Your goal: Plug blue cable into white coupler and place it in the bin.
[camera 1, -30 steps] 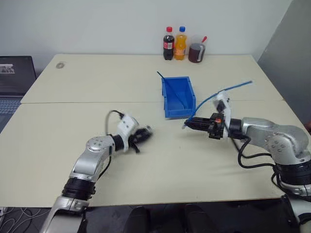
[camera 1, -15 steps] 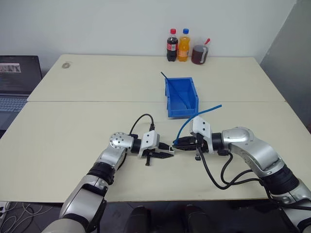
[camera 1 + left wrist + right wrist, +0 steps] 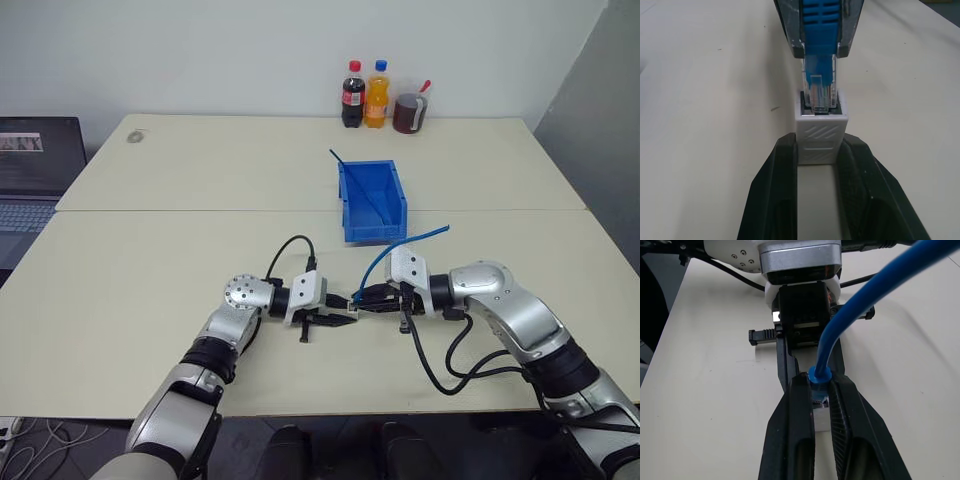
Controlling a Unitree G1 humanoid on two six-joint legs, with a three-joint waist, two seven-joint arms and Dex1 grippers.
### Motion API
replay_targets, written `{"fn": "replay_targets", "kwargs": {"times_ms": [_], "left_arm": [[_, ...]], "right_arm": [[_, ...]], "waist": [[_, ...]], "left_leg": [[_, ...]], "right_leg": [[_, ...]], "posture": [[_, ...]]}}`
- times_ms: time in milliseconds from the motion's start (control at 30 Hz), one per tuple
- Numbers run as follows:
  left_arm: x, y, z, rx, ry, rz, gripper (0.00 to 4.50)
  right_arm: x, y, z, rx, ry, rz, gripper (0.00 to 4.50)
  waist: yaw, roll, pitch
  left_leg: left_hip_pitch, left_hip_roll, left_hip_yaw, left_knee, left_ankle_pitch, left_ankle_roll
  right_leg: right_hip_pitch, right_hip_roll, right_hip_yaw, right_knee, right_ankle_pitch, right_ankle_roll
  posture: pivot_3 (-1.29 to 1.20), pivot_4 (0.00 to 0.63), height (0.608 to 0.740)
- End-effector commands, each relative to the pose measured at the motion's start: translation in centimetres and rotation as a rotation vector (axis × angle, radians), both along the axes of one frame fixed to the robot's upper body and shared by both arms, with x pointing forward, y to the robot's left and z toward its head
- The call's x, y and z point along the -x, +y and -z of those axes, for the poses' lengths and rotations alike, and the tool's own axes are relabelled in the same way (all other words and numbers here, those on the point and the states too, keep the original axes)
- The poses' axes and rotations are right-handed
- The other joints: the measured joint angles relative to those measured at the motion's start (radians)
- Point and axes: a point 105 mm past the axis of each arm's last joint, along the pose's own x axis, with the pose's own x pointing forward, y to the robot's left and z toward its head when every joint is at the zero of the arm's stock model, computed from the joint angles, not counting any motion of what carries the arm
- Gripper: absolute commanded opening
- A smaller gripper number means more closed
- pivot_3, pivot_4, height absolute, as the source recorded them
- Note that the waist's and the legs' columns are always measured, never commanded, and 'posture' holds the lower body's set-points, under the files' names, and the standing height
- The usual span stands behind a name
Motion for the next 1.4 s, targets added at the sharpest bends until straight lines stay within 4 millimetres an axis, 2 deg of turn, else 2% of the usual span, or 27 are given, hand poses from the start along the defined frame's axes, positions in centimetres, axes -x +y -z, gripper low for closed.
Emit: {"fn": "replay_targets", "kwargs": {"times_ms": [33,267,400,567,633,800,967,1033,1067,1100,1167,1233,1300,1400], "left_arm": [[1.6,-0.2,1.8,-0.021,0.068,0.023,0.78],[1.7,-0.1,1.7,-0.018,0.068,0.01,0.78],[1.8,-0.3,1.4,-0.008,0.067,0.009,0.78],[1.9,-0.2,1.0,-0.002,0.063,0.002,0.78],[1.8,-0.1,0.9,-0.001,0.062,-0.004,0.78],[1.8,0.2,0.8,-0.003,0.06,-0.017,0.78],[1.1,0.5,0.0,0.019,0.018,-0.072,0.78],[0.9,0.8,-1.5,0.037,0.006,-0.079,1.48],[0.8,1.0,-3.1,0.061,-0.003,-0.091,1.54],[0.7,1.3,-4.6,0.093,-0.011,-0.114,1.79],[0.3,2.1,-8.2,0.176,-0.032,-0.199,2.22],[0.6,2.9,-10.0,0.202,-0.038,-0.243,2.57],[1.1,4.1,-11.7,0.232,-0.073,-0.334,2.93],[1.2,5.0,-13.6,0.306,-0.103,-0.48,3.59]], "right_arm": [[0.3,-0.9,1.8,0.09,0.029,-0.015,0.13],[-0.1,-0.2,2.8,0.121,0.028,-0.043,0.13],[-0.8,0.5,3.4,0.105,0.087,-0.018,0.13],[-1.9,0.7,4.6,0.124,0.128,0.011,0.13],[-2.1,0.6,5.0,0.15,0.129,-0.002,0.13],[-2.7,0.2,4.6,0.181,0.114,-0.027,0.13],[-3.7,0.8,3.7,0.126,0.131,0.013,0.13],[-3.5,0.9,2.6,0.086,0.147,0.014,0.13],[-3.4,0.8,1.4,0.047,0.154,0.023,0.13],[-3.3,0.7,0.0,0.005,0.164,0.038,0.13],[-3.8,0.4,-3.7,-0.114,0.197,0.099,0.13],[-4.4,0.0,-6.1,-0.192,0.227,0.163,0.13],[-6.8,-1.1,-9.6,-0.308,0.283,0.317,0.13],[-10.0,-1.7,-12.8,-0.401,0.305,0.443,0.13]], "waist": [[-0.001,0.002,-0.002],[-0.004,0.004,-0.005],[-0.007,0.004,-0.006],[-0.017,0.003,-0.005],[-0.022,0.003,-0.005],[-0.027,0.003,-0.006],[-0.029,0.003,-0.006],[-0.029,0.003,-0.005],[-0.029,0.003,-0.005],[-0.029,0.003,-0.004],[-0.029,0.003,0.001],[-0.029,0.002,0.005],[-0.035,0.003,0.005],[-0.038,0.003,0.005]], "left_leg": [[0.0,0.0,0.0,0.0,0.0,0.0],[0.001,0.0,0.0,-0.001,0.0,0.0],[0.003,0.001,0.0,-0.001,0.0,0.0],[0.018,0.002,-0.001,-0.004,0.0,0.0],[0.019,0.002,-0.001,-0.004,0.0,0.001],[0.019,0.003,-0.002,-0.004,0.0,0.001],[0.019,0.003,-0.002,-0.004,0.0,0.001],[0.02,0.003,-0.003,-0.004,0.0,0.001],[0.019,0.003,-0.003,-0.004,0.0,0.001],[0.018,0.004,-0.003,-0.004,0.0,0.001],[0.016,0.004,-0.004,-0.004,0.0,0.0],[0.011,0.012,-0.003,-0.003,0.0,0.0],[0.004,0.012,-0.002,-0.002,0.0,0.0],[0.0,0.013,0.0,-0.003,0.0,0.0]], "right_leg": [[0.0,0.0,0.0,0.0,0.0,0.0],[0.0,0.001,0.0,0.0,0.0,0.0],[0.001,0.001,0.001,0.001,0.0,0.0],[0.016,0.003,0.0,0.0,-0.004,0.0],[0.016,0.003,0.0,0.0,-0.005,0.0],[0.017,0.004,0.0,0.001,-0.005,0.0],[0.017,0.003,0.0,0.001,-0.004,-0.001],[0.017,0.004,0.0,0.001,-0.004,-0.001],[0.016,0.004,0.0,0.001,-0.004,-0.001],[0.016,0.004,0.0,0.001,-0.004,-0.001],[0.014,0.004,-0.001,0.001,-0.004,-0.001],[0.01,0.003,-0.001,0.001,-0.002,-0.005],[0.002,0.004,-0.002,0.002,-0.001,-0.005],[-0.004,0.004,0.0,0.003,-0.001,-0.006]], "posture": [[0.0,0.15,0.74],[0.0,0.15,0.74],[0.0,0.15,0.74],[0.0,0.15,0.74],[0.0,0.15,0.74],[0.0,0.15,0.74],[0.0,0.15,0.74],[0.0,0.15,0.74],[0.0,0.15,0.74],[0.0,0.15,0.74],[0.0,0.15,0.74],[0.0,0.15,0.74],[0.0,0.15,0.74],[0.0,0.15,0.74]]}}
